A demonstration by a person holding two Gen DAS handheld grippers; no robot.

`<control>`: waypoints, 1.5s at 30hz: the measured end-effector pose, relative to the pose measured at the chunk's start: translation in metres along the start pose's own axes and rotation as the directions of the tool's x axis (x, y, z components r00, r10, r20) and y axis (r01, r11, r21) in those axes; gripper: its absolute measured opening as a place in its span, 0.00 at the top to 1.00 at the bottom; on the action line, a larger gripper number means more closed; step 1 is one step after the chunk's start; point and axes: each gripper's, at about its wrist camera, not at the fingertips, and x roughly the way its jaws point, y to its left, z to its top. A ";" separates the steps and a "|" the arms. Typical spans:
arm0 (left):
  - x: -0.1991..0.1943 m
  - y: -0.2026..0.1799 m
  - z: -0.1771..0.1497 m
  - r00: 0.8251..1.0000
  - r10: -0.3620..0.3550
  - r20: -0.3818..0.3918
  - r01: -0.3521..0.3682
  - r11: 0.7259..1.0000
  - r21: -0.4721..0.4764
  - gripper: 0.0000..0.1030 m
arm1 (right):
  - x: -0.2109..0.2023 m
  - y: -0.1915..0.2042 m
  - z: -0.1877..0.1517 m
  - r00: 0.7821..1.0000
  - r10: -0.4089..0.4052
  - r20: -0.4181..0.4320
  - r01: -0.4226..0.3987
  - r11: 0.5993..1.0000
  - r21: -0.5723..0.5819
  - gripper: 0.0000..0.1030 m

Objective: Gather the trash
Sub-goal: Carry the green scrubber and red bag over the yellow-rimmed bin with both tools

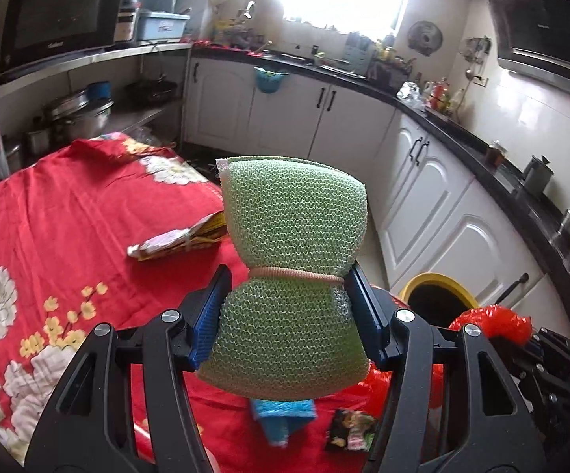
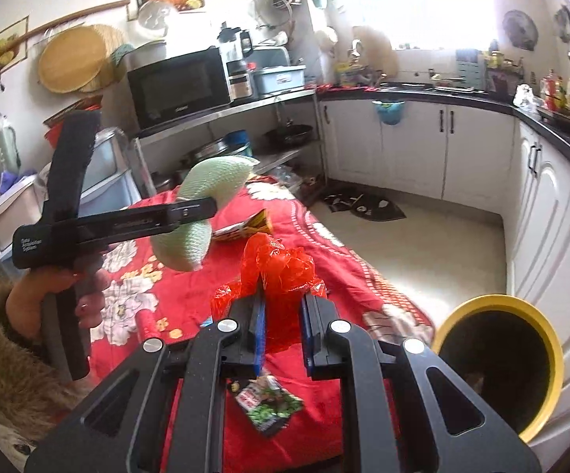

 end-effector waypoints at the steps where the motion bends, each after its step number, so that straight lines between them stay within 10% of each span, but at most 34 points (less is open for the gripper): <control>1: 0.000 -0.004 0.001 1.000 -0.006 0.003 0.006 1.000 0.006 0.51 | -0.002 -0.003 0.000 1.000 -0.008 0.005 0.008 1.000 0.005 0.87; 25: 0.016 -0.086 0.011 0.992 -0.129 0.012 0.127 0.984 0.125 0.51 | -0.062 -0.069 -0.006 0.978 -0.188 0.088 0.177 0.977 0.122 0.87; 45: 0.039 -0.160 0.010 0.972 -0.233 -0.009 0.229 0.949 0.217 0.51 | -0.107 -0.125 -0.023 0.912 -0.395 0.107 0.369 0.907 0.206 0.87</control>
